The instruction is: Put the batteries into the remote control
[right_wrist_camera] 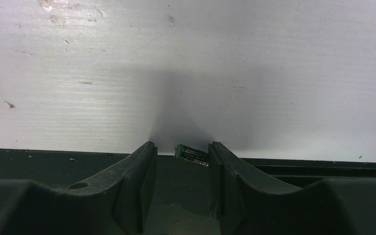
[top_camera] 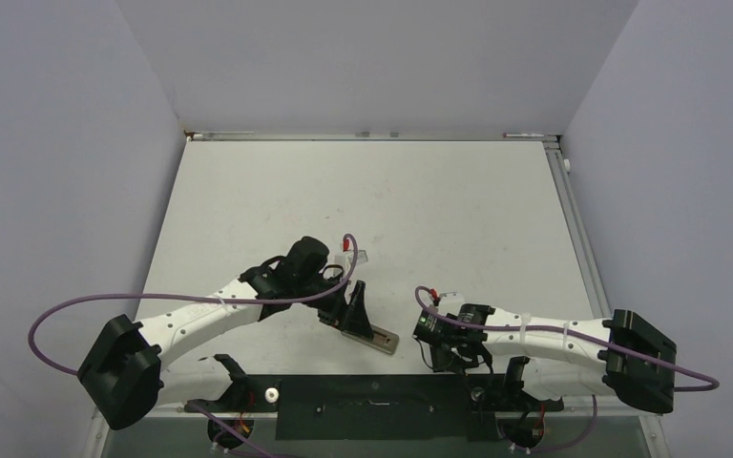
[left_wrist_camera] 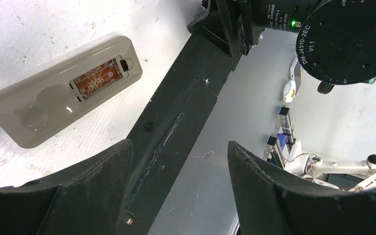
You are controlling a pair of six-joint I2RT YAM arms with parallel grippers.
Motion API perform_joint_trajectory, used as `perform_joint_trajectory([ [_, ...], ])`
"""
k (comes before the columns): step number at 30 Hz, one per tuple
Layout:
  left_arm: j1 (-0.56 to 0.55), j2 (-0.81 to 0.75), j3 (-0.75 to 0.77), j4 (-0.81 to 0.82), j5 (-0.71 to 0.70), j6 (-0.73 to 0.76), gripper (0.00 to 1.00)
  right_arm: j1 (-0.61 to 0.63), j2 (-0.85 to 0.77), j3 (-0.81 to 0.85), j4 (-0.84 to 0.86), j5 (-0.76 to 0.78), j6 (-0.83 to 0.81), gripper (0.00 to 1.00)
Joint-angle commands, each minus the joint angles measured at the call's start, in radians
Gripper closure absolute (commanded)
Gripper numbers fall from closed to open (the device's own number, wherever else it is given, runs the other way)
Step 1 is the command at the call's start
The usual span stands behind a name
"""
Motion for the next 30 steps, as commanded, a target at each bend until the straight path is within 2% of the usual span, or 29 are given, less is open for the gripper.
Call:
perform_joint_trajectory([
  [1, 0.007, 0.004, 0.003, 0.015, 0.002, 0.001, 0.32, 0.003, 0.034, -0.052, 0.015, -0.018, 0.002, 0.59],
  [6, 0.007, 0.006, 0.004, 0.012, 0.001, 0.002, 0.32, 0.003, 0.064, -0.055, 0.035, -0.015, 0.0, 0.66],
  [15, 0.008, 0.002, 0.003, 0.011, 0.002, 0.003, 0.32, 0.007, 0.105, -0.033, 0.092, -0.041, -0.008, 0.88],
  [19, 0.008, 0.001, 0.005, 0.009, 0.003, 0.005, 0.32, 0.011, 0.121, 0.001, 0.109, -0.046, -0.013, 0.91],
  [20, 0.008, 0.0, 0.004, 0.009, 0.004, 0.004, 0.32, 0.012, 0.123, 0.016, 0.099, -0.037, -0.01, 0.89],
  [23, 0.008, -0.004, 0.003, 0.009, 0.007, 0.005, 0.32, 0.017, 0.107, 0.055, 0.039, -0.003, 0.011, 0.67],
  [30, 0.009, -0.007, 0.005, 0.017, 0.019, 0.005, 0.32, 0.024, 0.003, 0.085, -0.084, 0.052, 0.107, 0.46],
])
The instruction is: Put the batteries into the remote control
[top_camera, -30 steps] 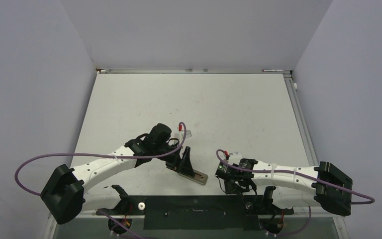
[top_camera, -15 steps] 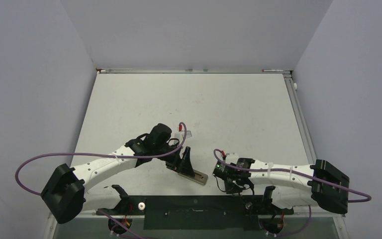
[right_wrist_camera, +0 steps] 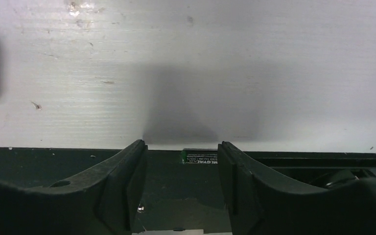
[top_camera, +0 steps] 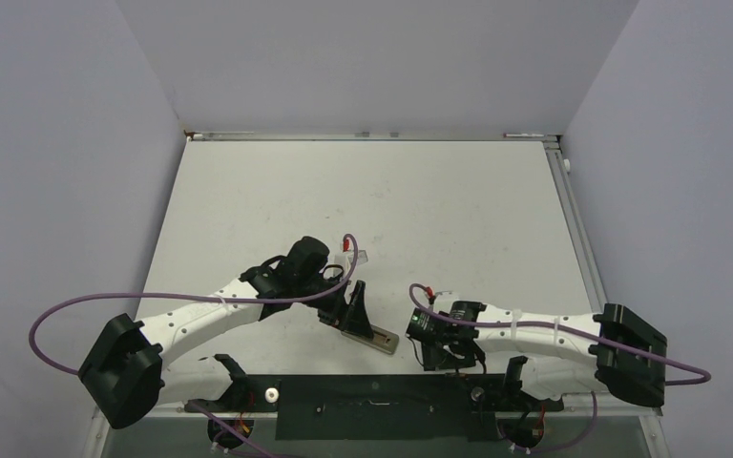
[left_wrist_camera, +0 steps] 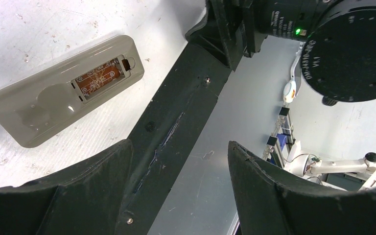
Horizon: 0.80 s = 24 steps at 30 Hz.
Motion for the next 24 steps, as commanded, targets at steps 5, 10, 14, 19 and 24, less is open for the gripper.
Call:
perform_joint_trajectory([
  [5, 0.006, -0.008, 0.011, 0.018, 0.029, 0.009, 0.32, 0.008, -0.136, -0.014, -0.136, 0.061, 0.153, 0.37],
  [10, 0.007, -0.001, 0.017, 0.017, 0.035, 0.013, 0.31, 0.005, -0.158, -0.08, -0.105, 0.02, 0.199, 0.32],
  [14, 0.007, 0.002, 0.016, 0.016, 0.038, 0.014, 0.31, 0.003, -0.169, -0.119, -0.072, 0.0, 0.222, 0.31],
  [19, 0.008, 0.004, 0.017, 0.016, 0.038, 0.013, 0.31, 0.003, -0.157, -0.132, -0.026, -0.021, 0.209, 0.33],
  [24, 0.007, 0.002, 0.016, 0.016, 0.037, 0.013, 0.31, 0.003, -0.126, -0.14, 0.002, -0.03, 0.198, 0.4],
])
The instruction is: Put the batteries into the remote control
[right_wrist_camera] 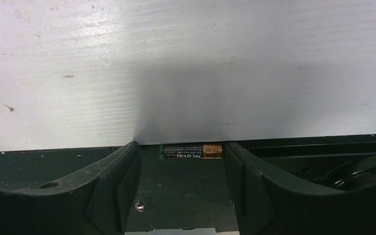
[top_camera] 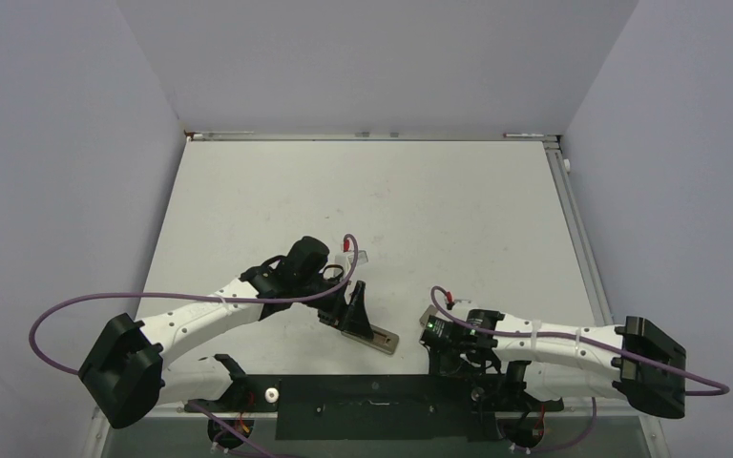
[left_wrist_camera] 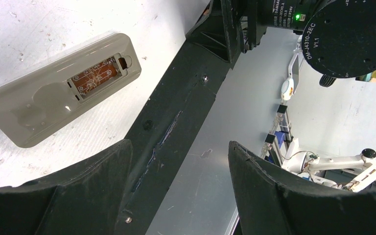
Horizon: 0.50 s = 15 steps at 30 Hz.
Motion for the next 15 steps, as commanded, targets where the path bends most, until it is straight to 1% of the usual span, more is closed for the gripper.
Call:
perform_joint_trajectory([
  [1, 0.006, 0.0, 0.016, 0.016, 0.021, 0.012, 0.31, 0.0, 0.033, -0.034, 0.036, -0.014, 0.009, 0.41],
  [3, 0.005, -0.002, 0.015, 0.015, 0.022, 0.013, 0.31, 0.0, 0.034, -0.042, 0.043, -0.017, 0.009, 0.45],
  [6, 0.005, -0.005, 0.013, 0.015, 0.019, 0.011, 0.31, 0.001, 0.025, -0.048, 0.047, -0.02, 0.01, 0.55],
  [10, 0.005, -0.005, 0.013, 0.015, 0.016, 0.009, 0.31, 0.0, 0.02, -0.022, 0.047, -0.005, 0.01, 0.65],
  [15, 0.007, -0.015, 0.013, 0.012, -0.004, 0.007, 0.31, 0.0, 0.046, 0.03, 0.045, 0.027, -0.001, 0.68],
])
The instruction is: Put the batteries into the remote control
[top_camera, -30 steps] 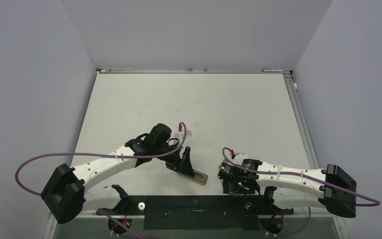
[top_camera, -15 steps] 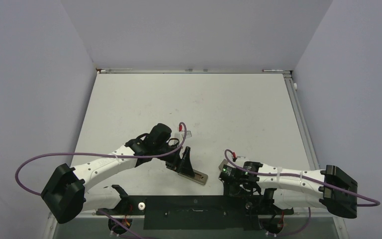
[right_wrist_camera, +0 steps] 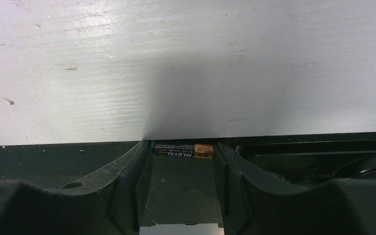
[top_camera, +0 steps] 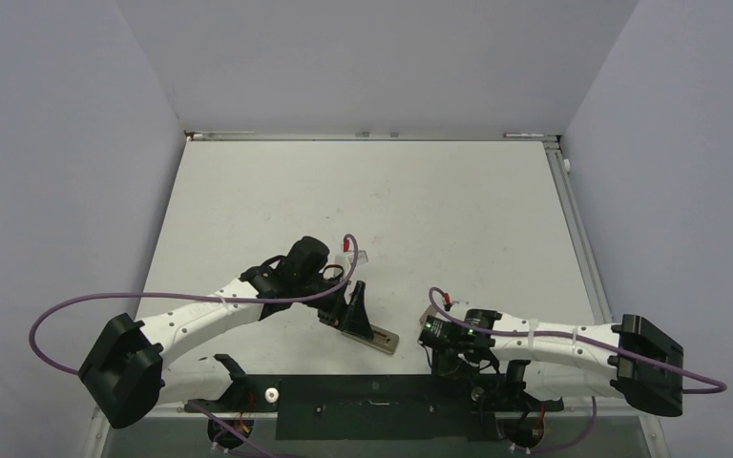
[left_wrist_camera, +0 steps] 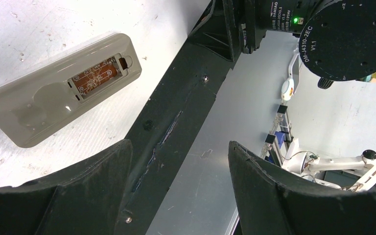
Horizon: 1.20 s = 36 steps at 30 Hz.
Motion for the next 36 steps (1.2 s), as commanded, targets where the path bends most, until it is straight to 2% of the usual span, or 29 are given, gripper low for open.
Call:
perform_joint_trajectory([
  [1, 0.008, -0.022, 0.011, 0.012, -0.011, 0.006, 0.31, 0.0, 0.038, 0.04, 0.024, 0.07, -0.004, 0.69],
  [10, 0.092, -0.06, 0.035, -0.054, -0.08, 0.01, 0.31, -0.015, 0.064, 0.145, -0.01, 0.15, -0.037, 0.72],
  [16, 0.152, 0.008, 0.054, -0.066, -0.094, 0.03, 0.31, -0.028, 0.06, 0.209, -0.015, 0.182, -0.068, 0.73],
  [24, 0.164, 0.12, 0.062, -0.019, -0.178, -0.014, 0.31, -0.039, 0.068, 0.277, -0.014, 0.206, -0.12, 0.73],
  [36, 0.163, 0.223, 0.008, 0.062, -0.305, -0.095, 0.3, -0.052, 0.055, 0.27, 0.03, 0.195, -0.182, 0.73],
])
